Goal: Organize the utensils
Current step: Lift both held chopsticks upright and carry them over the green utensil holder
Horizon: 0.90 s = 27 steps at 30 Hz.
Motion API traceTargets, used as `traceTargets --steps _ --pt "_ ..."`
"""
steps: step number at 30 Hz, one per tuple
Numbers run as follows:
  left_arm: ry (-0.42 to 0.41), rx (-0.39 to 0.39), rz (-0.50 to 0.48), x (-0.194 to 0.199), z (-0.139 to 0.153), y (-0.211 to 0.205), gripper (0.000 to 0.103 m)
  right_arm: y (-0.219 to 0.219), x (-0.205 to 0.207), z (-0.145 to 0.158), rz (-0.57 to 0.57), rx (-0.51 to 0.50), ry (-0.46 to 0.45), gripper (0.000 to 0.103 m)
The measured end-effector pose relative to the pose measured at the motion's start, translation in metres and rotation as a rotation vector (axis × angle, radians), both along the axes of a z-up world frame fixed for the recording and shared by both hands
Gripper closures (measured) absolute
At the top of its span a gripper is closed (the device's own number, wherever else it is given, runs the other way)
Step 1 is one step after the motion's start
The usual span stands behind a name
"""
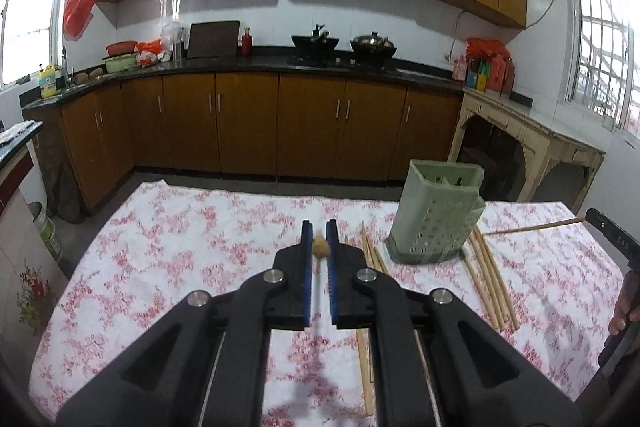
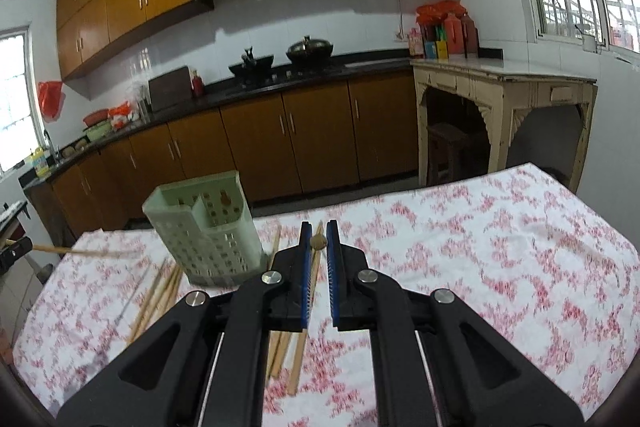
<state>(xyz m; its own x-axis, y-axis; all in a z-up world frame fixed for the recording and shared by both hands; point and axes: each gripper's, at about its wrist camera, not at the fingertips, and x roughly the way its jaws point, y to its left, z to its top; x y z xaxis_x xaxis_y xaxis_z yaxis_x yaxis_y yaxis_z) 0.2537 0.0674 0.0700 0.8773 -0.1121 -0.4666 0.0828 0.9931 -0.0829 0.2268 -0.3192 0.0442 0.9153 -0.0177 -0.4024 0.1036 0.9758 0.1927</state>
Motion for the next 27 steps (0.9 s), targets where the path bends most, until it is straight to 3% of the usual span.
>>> traceTargets --steps 15,22,27 --pt "-0.124 0.06 0.004 0.014 0.071 -0.012 0.096 0.008 0.015 0.08 0.035 -0.033 -0.12 0.095" --pt "-0.205 0.009 -0.07 0.023 0.134 -0.037 0.096 0.023 0.025 0.141 0.111 0.014 -0.229 0.095" --pt "-0.246 -0.011 -0.152 0.031 0.167 -0.073 0.096 0.041 0.045 0.153 0.135 -0.014 -0.265 0.095"
